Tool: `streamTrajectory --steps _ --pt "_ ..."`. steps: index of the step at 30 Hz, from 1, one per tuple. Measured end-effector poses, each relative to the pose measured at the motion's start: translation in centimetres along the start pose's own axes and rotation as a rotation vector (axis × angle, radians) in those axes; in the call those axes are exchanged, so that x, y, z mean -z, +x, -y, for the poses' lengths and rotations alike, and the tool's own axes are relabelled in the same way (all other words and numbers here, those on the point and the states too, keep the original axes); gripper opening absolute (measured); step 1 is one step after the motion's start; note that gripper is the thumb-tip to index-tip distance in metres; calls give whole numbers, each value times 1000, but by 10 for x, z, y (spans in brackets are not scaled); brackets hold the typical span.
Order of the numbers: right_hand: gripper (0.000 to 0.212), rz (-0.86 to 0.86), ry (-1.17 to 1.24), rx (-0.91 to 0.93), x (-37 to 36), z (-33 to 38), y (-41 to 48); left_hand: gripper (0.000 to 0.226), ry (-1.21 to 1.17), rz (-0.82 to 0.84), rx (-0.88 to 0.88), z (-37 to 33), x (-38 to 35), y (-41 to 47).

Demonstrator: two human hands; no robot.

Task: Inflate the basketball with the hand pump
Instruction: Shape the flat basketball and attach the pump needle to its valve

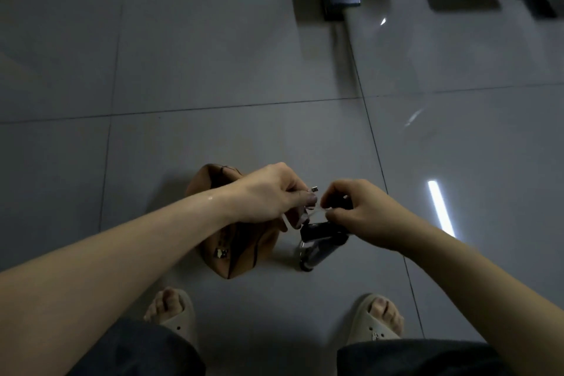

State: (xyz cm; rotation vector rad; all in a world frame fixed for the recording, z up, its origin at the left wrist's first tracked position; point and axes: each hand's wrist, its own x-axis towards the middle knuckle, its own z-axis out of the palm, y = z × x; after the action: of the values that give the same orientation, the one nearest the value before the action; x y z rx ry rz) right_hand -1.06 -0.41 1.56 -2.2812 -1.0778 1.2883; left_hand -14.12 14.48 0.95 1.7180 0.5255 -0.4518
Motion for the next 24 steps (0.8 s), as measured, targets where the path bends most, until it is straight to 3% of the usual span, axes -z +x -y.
streamTrajectory --steps 4,9,13,18,24 --pt "14 -51 226 72 -9 7 -7 37 30 -81 2 0 0 1" --pt "10 -170 133 115 -22 6 -8 17 134 -207 -65 -2 -4 7" --pt "12 -231 130 92 -23 2 -7 14 282 -248 -143 -3 -11 7" --pt "15 -145 264 68 -15 4 -16 14 336 -306 -205 -1 -23 -1" --pt "20 -72 229 70 -16 -1 -28 14 420 -335 -285 2 -39 -14"
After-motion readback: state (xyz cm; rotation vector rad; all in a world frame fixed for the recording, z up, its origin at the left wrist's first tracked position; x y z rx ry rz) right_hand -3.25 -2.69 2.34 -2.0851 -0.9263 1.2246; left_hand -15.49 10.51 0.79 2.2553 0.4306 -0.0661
